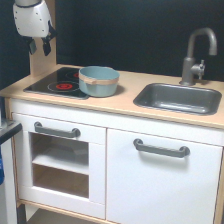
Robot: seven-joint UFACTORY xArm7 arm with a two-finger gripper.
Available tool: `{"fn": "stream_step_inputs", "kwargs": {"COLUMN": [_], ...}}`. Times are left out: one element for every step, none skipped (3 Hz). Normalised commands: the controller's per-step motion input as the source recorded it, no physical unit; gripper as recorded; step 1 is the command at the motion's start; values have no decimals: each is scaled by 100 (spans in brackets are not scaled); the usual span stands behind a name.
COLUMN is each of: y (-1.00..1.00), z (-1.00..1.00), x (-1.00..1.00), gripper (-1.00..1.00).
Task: Place the pot in the sink
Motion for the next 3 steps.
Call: {"fn": "stream_step_inputs", "kwargs": {"y": [-8, -7, -6], "z": [-9, -9, -9], "x": [16, 19, 25], "gripper": [100, 100, 100]}}
